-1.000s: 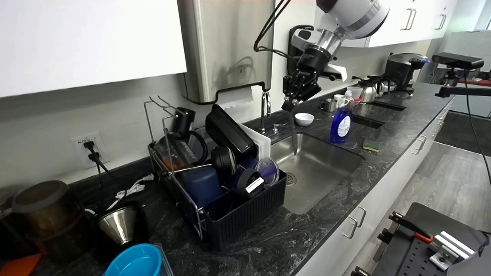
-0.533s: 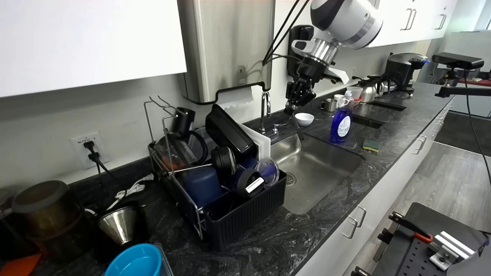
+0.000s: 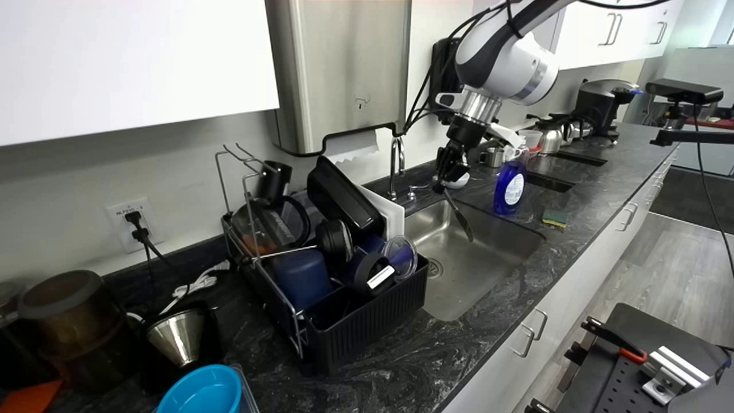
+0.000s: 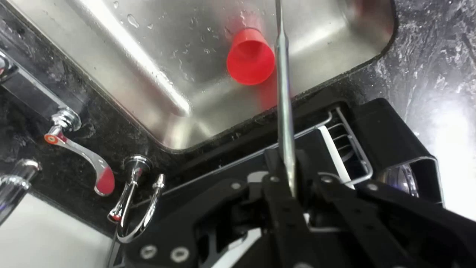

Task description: Put the butter knife in the sink then open and close the tap

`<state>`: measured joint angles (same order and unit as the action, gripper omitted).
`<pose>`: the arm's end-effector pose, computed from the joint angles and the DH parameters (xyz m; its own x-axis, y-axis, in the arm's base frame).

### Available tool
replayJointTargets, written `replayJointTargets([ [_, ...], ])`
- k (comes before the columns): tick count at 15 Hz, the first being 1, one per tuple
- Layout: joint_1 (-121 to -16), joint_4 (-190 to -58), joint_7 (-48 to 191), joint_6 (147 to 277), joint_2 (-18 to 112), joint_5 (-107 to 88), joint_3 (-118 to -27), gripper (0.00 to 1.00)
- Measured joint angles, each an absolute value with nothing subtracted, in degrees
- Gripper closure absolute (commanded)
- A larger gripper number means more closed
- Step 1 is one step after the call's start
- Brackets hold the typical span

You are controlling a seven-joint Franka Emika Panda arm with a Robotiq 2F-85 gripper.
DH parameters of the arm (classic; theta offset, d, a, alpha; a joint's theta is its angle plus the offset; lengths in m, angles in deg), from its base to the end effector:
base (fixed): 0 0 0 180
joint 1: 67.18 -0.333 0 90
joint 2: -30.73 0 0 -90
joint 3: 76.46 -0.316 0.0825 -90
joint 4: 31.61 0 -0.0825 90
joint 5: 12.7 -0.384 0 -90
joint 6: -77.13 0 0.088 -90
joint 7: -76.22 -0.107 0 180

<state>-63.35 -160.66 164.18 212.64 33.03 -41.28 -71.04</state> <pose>0.5284 -0.0800 0.3545 0.4840 0.7994 0.3559 0.8562 -0.5166 -0.0039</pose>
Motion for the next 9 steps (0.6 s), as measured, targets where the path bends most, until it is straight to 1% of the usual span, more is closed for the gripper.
replayJointTargets([
  [9, -63.0, -160.7, 162.1, 218.5, 38.7, -40.9, -71.3, 0.97],
])
